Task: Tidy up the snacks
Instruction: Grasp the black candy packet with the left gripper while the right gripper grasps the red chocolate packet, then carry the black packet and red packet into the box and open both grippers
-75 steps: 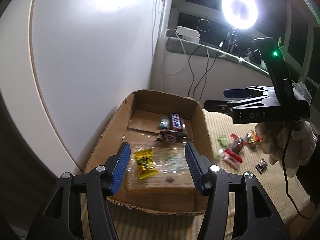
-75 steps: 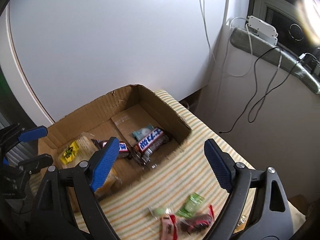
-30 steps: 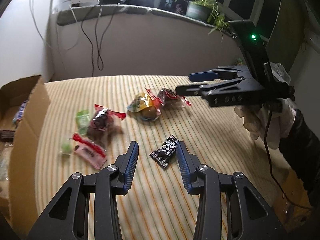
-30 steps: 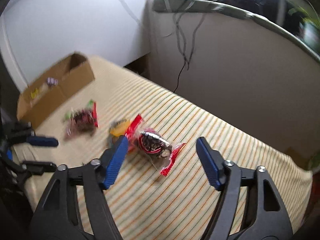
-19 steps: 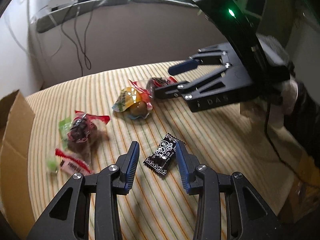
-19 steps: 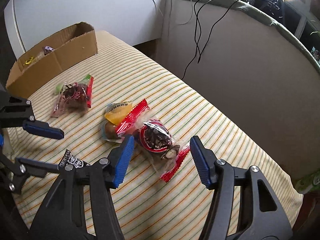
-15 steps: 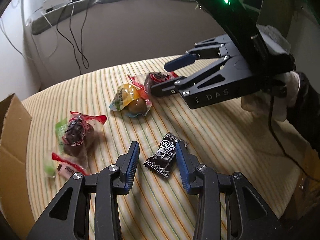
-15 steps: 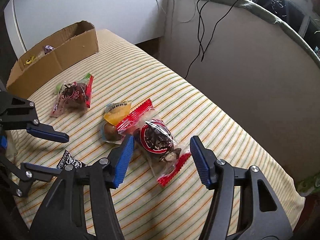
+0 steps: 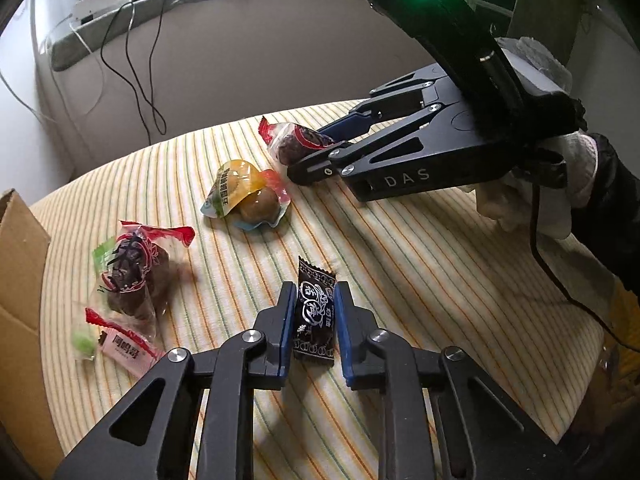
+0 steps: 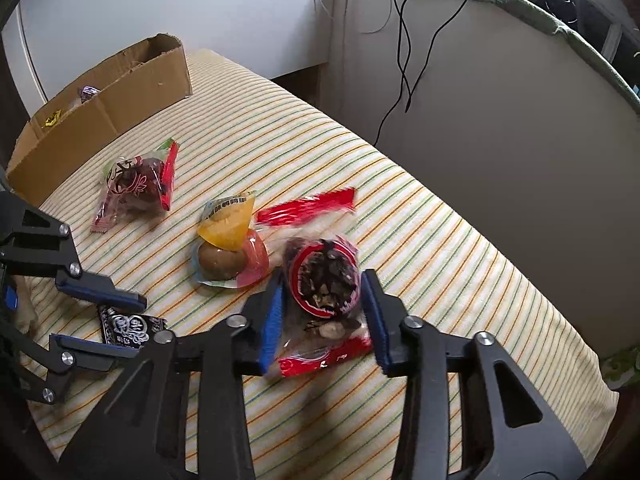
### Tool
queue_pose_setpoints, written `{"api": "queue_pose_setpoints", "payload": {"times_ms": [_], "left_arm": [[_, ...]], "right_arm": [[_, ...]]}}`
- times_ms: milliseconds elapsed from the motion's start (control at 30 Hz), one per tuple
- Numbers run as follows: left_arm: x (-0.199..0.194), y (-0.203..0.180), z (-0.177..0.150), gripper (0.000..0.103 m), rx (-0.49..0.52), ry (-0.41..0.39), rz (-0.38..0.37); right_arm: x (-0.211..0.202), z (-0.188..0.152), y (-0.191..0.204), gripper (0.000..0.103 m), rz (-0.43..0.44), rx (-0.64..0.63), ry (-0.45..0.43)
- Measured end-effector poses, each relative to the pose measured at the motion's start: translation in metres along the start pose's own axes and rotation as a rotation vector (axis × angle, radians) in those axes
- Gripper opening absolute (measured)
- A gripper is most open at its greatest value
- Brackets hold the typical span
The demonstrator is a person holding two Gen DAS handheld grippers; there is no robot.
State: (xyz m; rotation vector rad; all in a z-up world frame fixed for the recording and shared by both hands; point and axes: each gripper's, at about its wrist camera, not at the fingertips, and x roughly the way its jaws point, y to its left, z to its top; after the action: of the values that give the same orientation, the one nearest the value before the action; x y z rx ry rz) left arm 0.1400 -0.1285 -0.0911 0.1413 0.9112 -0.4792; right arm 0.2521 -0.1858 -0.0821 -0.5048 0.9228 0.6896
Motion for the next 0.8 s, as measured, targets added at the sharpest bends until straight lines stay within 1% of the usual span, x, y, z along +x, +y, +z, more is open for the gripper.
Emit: {"api": "queue_pose_setpoints", "payload": {"times_ms": [133, 267, 300, 333, 533, 767, 800], "left_arm": [[-0.001, 0.002, -0.005, 0.018, -0.013, -0.002, -0.004], [-0.002, 0.012, -0.007, 0.017, -0.030, -0.007, -0.005], [-0.004, 0.013, -0.008, 0.010, -0.035, -0.010, -0.006], [-0.005, 0.014, -0.008, 0.009, -0.044, -0.014, -0.009], [-0.014, 0.015, -0.013, 0.009, -0.065, -0.032, -0.010], [-0.036, 0.026, -0.024, 0.009, -0.102, -0.079, -0.016], [-0.037, 0.034, -0.024, 0.009, -0.107, -0.086, -0.012]], "right_arm": [[-0.002, -0.002, 0.001, 0.035, -0.016, 0.006, 0.001], [-0.009, -0.005, 0.001, 0.035, -0.023, 0.024, -0.011], [-0.013, -0.006, 0.001, 0.035, -0.026, 0.030, -0.017], [-0.016, -0.007, 0.000, 0.035, -0.029, 0.035, -0.022], [-0.033, -0.011, -0.001, 0.035, -0.049, 0.054, -0.046], [-0.054, -0.011, 0.004, 0.035, -0.064, 0.069, -0.087], [-0.056, -0.010, 0.005, 0.035, -0.067, 0.067, -0.090]]}}
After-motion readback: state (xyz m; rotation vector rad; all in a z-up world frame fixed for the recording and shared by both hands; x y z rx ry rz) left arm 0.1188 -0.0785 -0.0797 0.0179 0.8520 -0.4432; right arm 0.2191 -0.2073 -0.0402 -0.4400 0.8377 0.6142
